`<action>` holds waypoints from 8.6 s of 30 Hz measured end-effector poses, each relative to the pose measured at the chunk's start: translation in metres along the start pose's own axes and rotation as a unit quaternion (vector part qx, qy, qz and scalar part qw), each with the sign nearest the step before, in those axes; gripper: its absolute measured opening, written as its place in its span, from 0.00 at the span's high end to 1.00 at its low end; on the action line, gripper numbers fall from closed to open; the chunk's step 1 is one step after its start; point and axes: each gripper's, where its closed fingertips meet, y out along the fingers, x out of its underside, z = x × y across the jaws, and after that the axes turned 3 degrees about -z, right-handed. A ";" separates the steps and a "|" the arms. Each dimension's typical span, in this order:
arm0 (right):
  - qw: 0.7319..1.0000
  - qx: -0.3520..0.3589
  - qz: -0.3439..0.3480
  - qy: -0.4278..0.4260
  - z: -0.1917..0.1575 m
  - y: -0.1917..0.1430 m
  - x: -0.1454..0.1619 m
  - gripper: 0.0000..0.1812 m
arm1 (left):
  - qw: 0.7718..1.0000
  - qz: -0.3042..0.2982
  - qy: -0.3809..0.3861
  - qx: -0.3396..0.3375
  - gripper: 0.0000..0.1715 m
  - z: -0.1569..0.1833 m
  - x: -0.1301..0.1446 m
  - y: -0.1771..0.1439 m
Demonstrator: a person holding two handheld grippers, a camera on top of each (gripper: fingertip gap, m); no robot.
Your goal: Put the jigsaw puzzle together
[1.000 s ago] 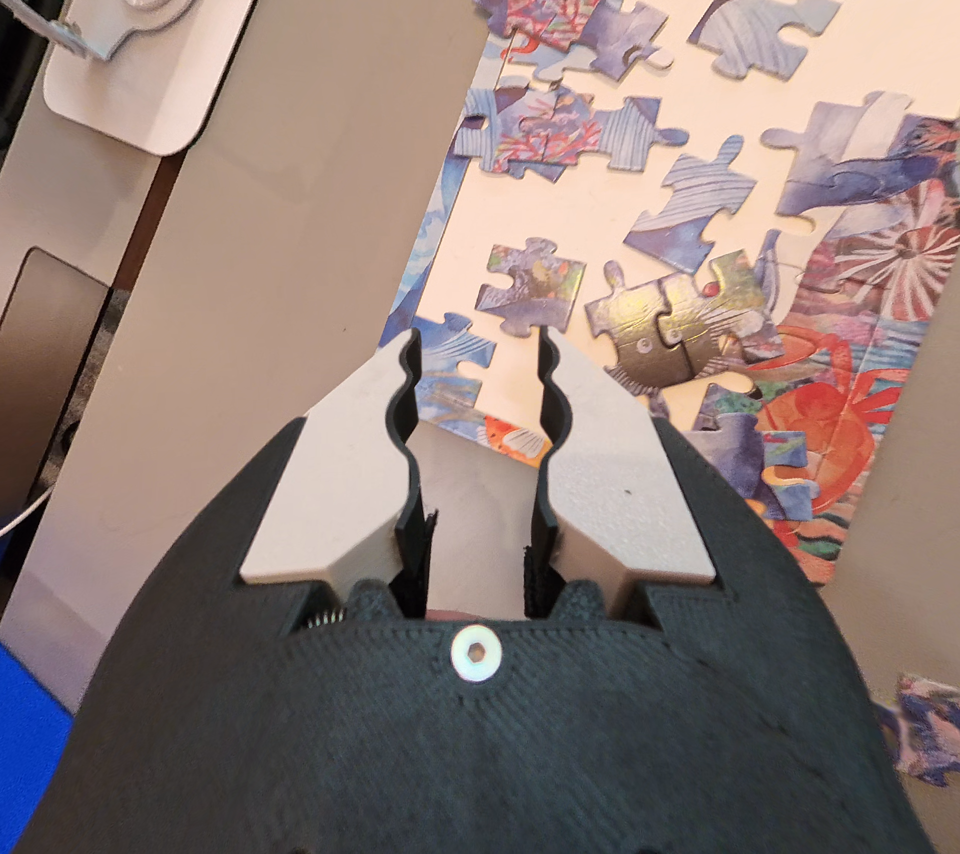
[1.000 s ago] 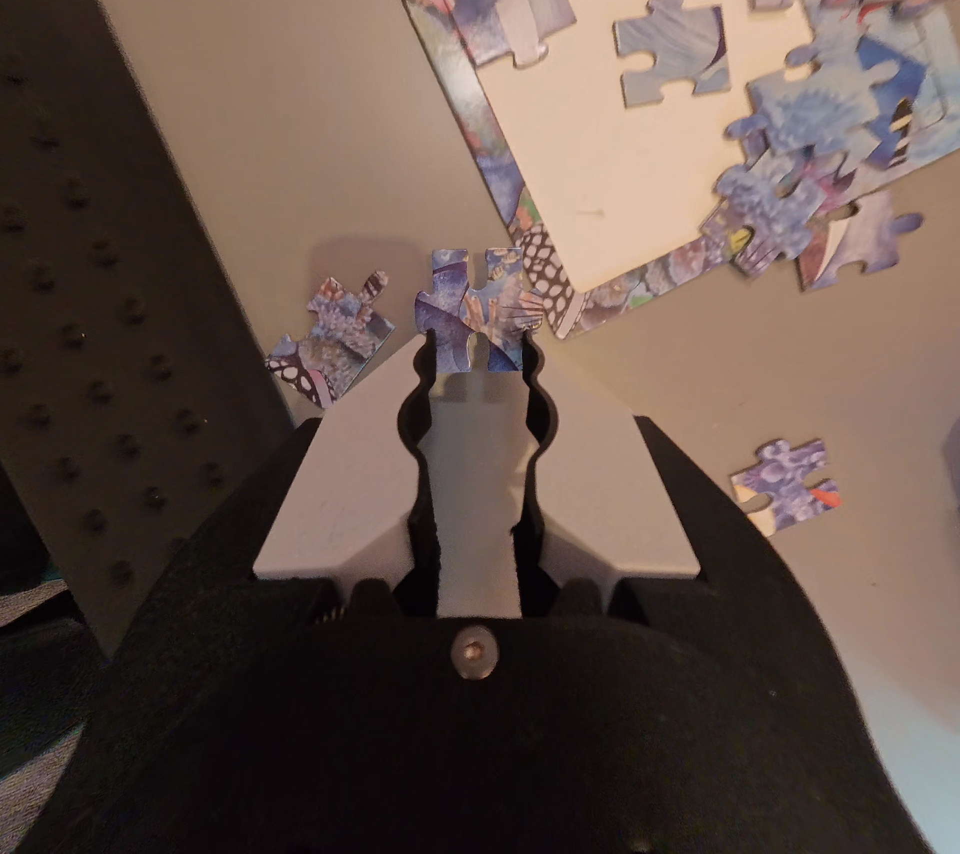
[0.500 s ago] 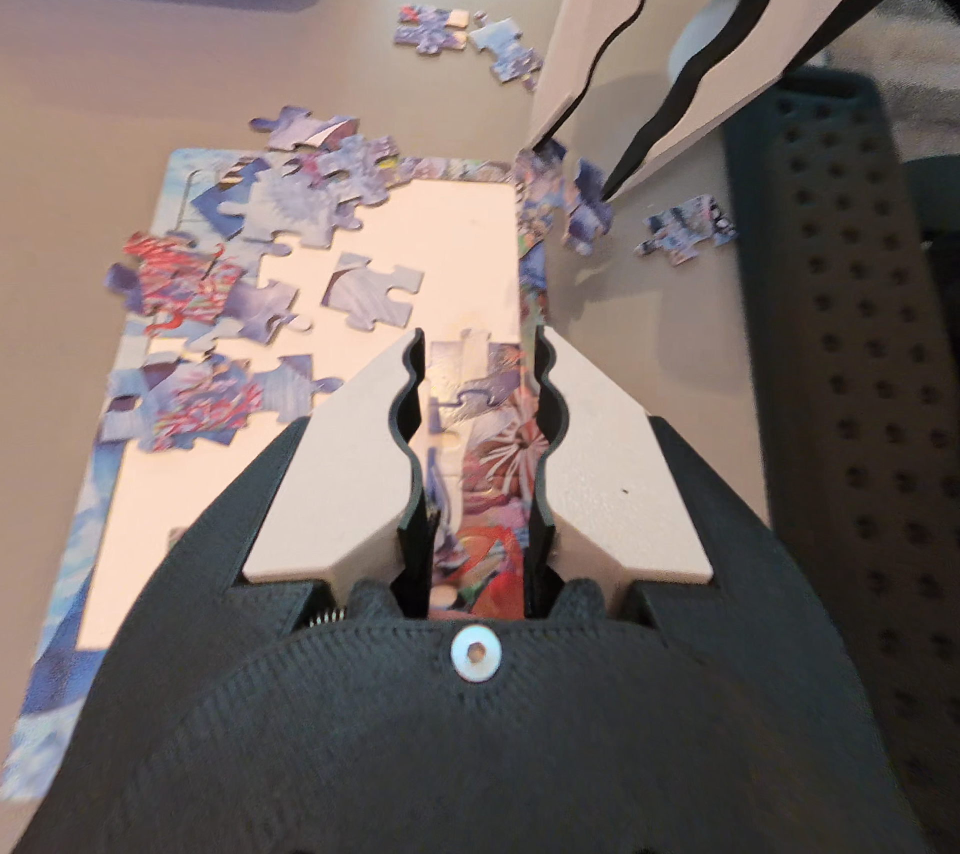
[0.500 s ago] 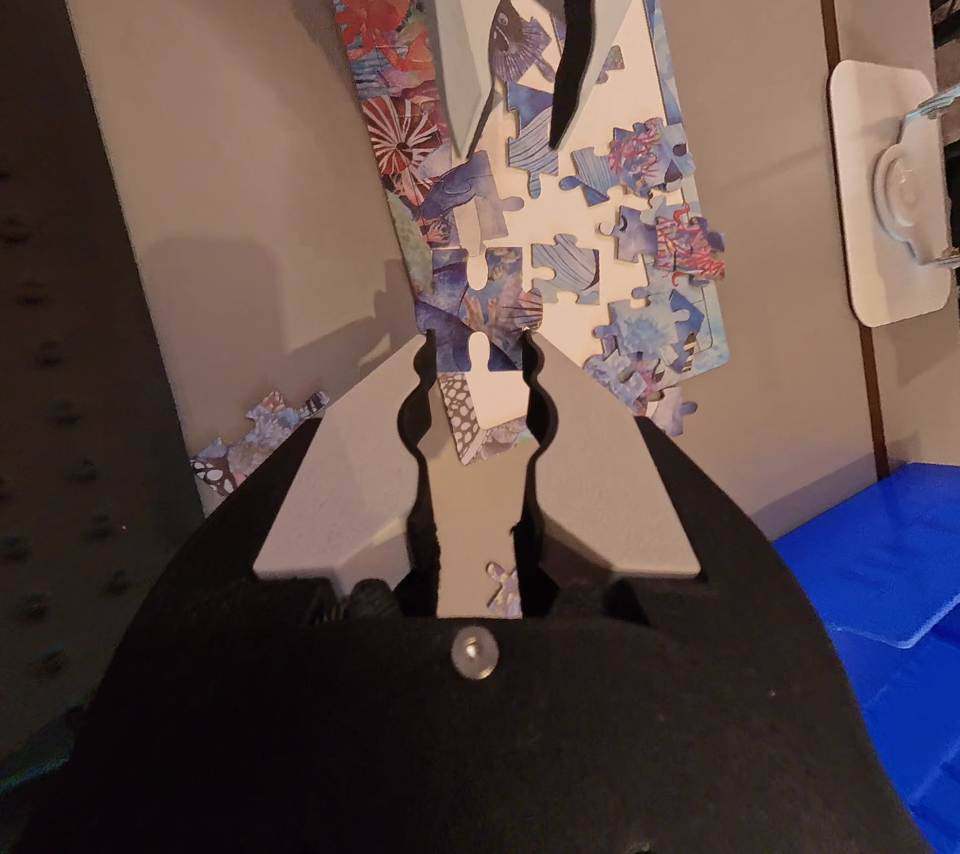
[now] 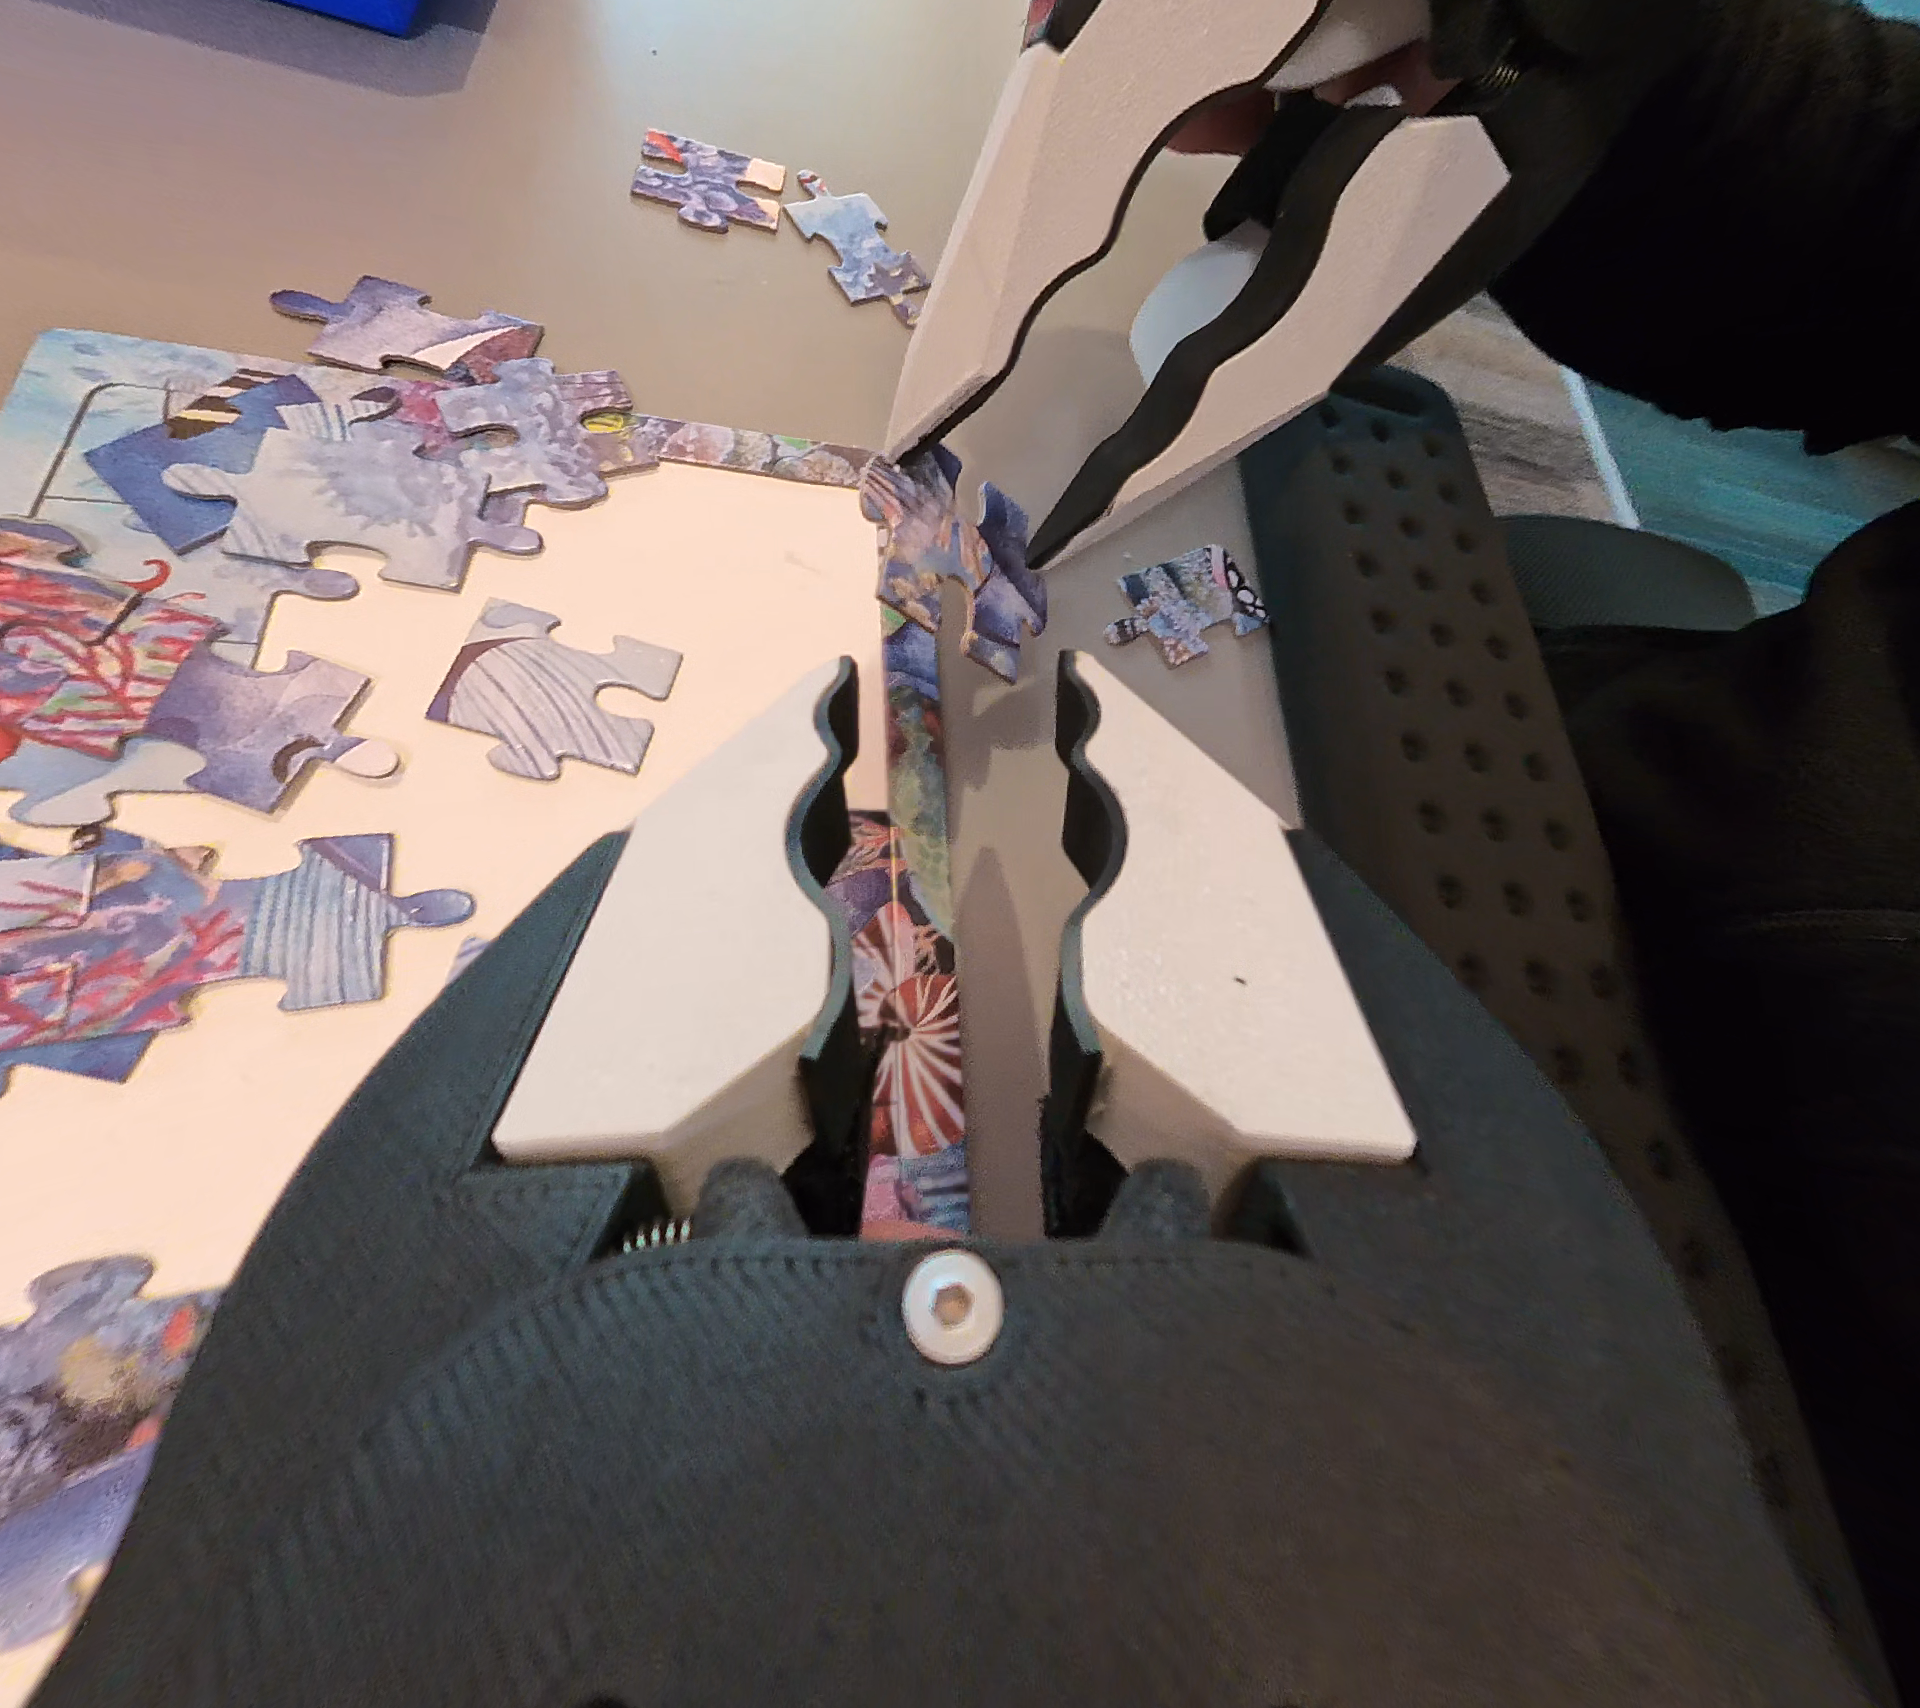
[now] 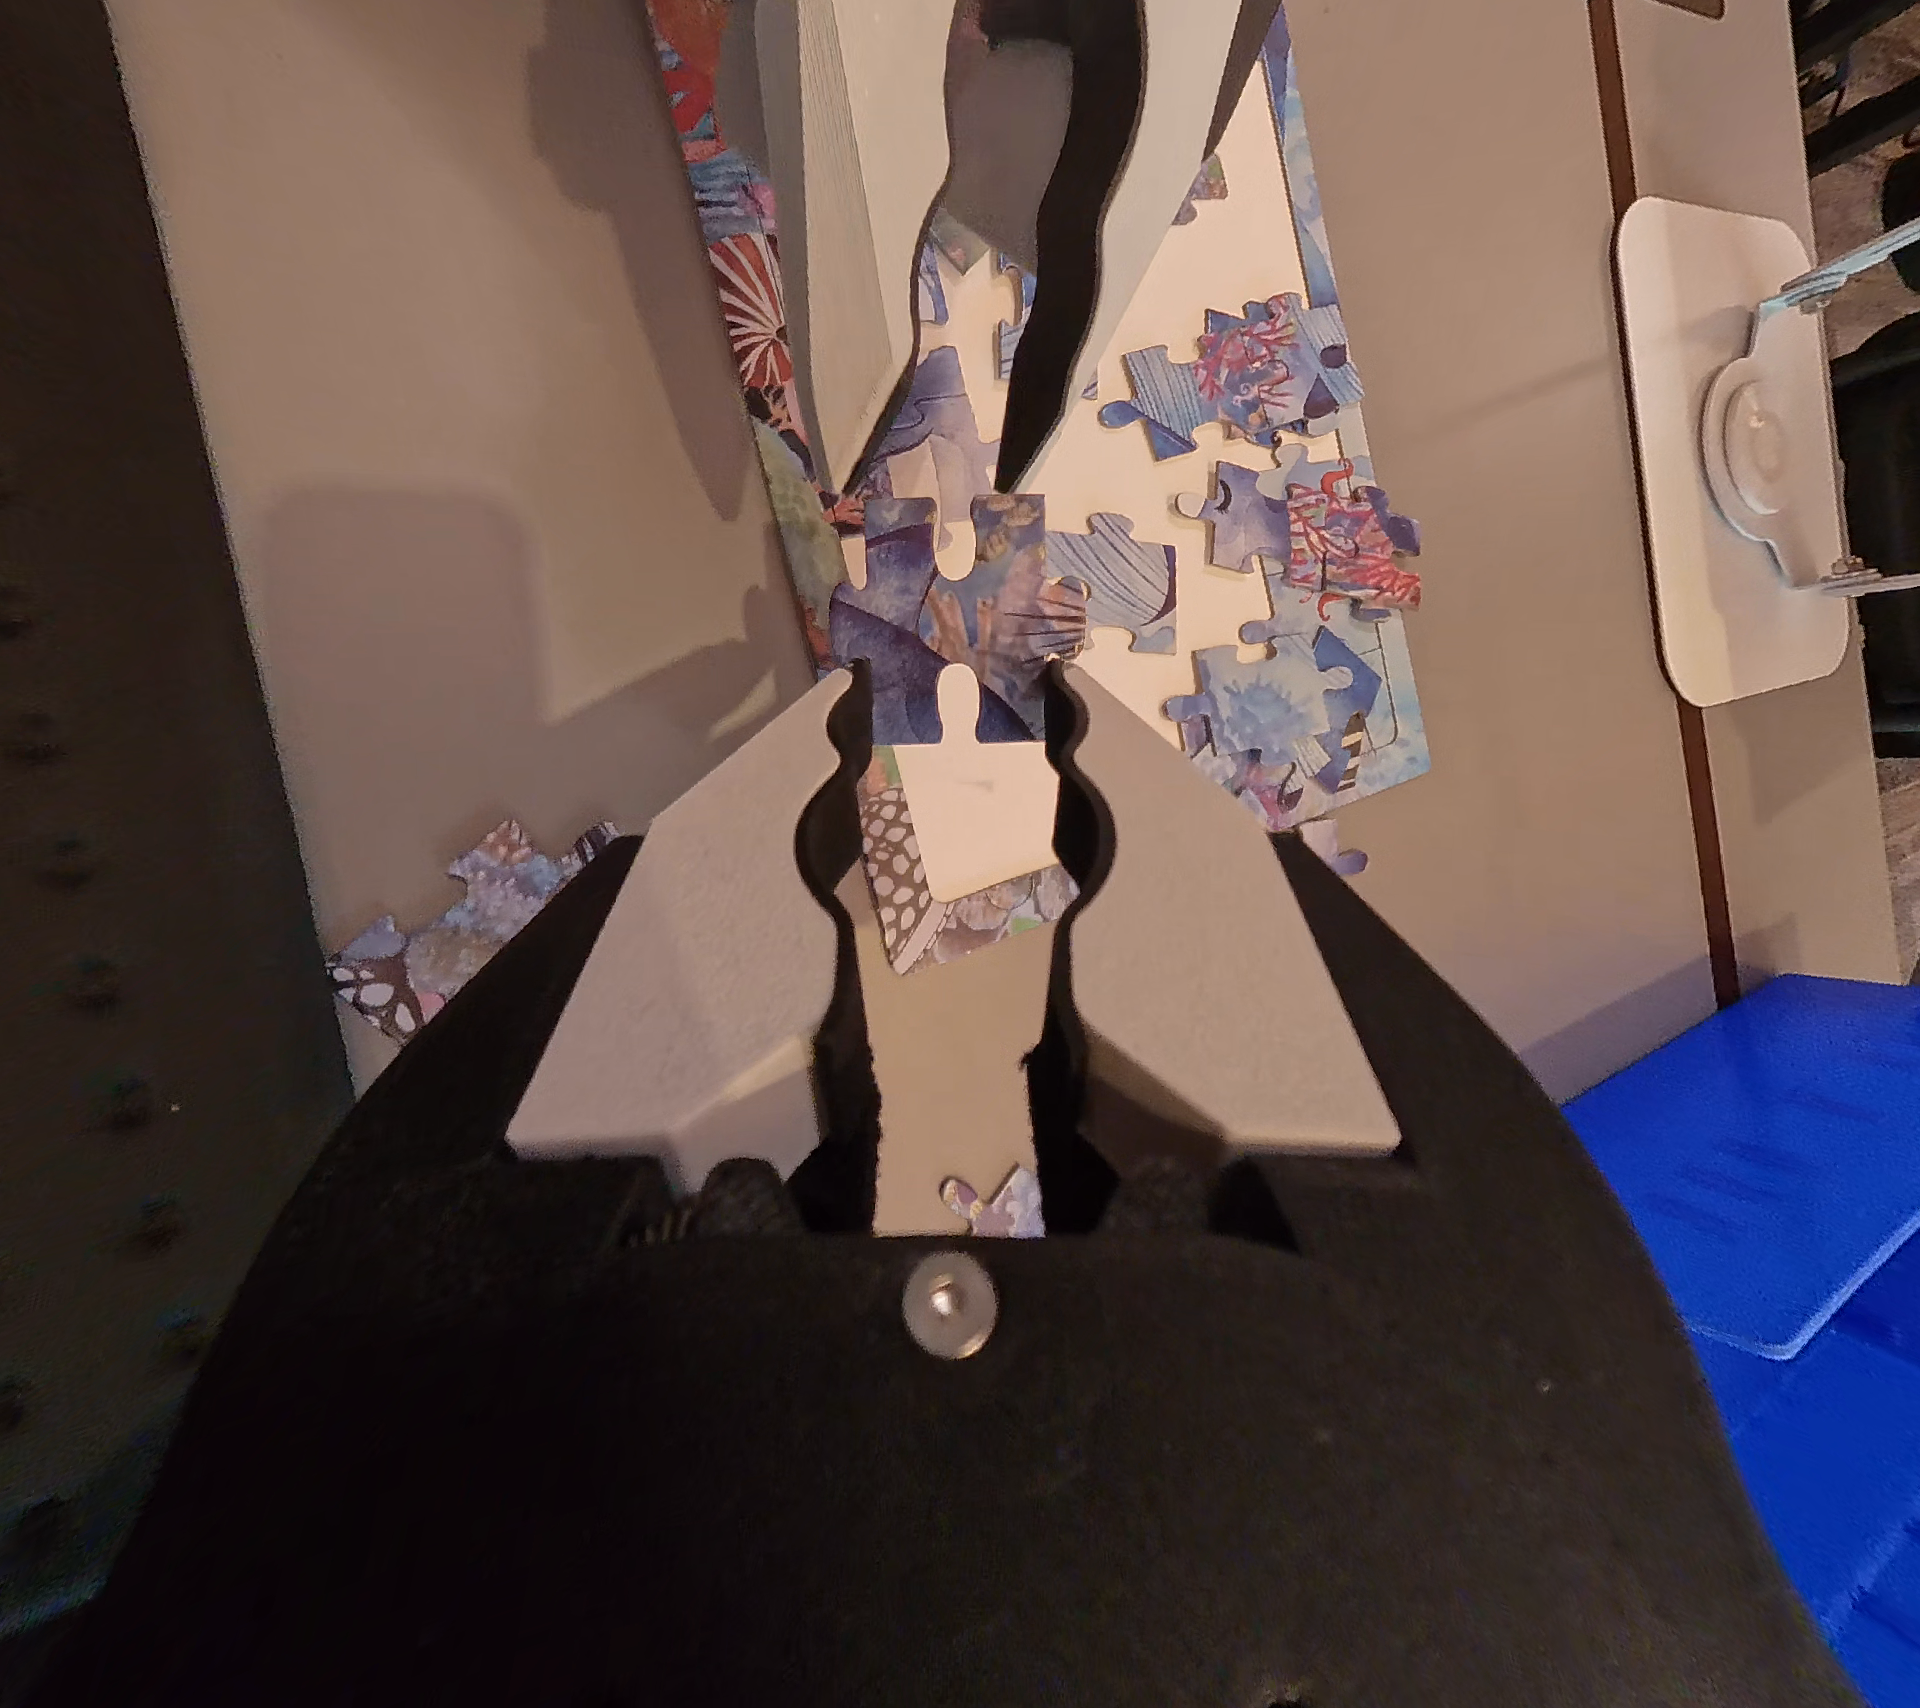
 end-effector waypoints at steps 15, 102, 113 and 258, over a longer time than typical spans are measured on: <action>0.998 0.034 0.008 0.043 -0.001 -0.011 0.010 0.76 | 0.999 0.035 -0.030 0.023 1.00 0.000 -0.009 -0.007; 0.985 -0.148 0.019 0.092 -0.014 0.005 0.059 0.75 | 0.995 0.021 -0.030 -0.094 1.00 -0.055 0.005 -0.064; 0.978 -0.186 -0.024 0.087 0.010 0.038 0.070 0.73 | 0.996 -0.026 -0.032 -0.084 1.00 -0.059 0.026 -0.045; 0.929 -0.028 -0.091 0.357 0.005 -0.026 0.184 0.75 | 0.990 -0.115 -0.056 -0.064 1.00 -0.060 0.067 -0.040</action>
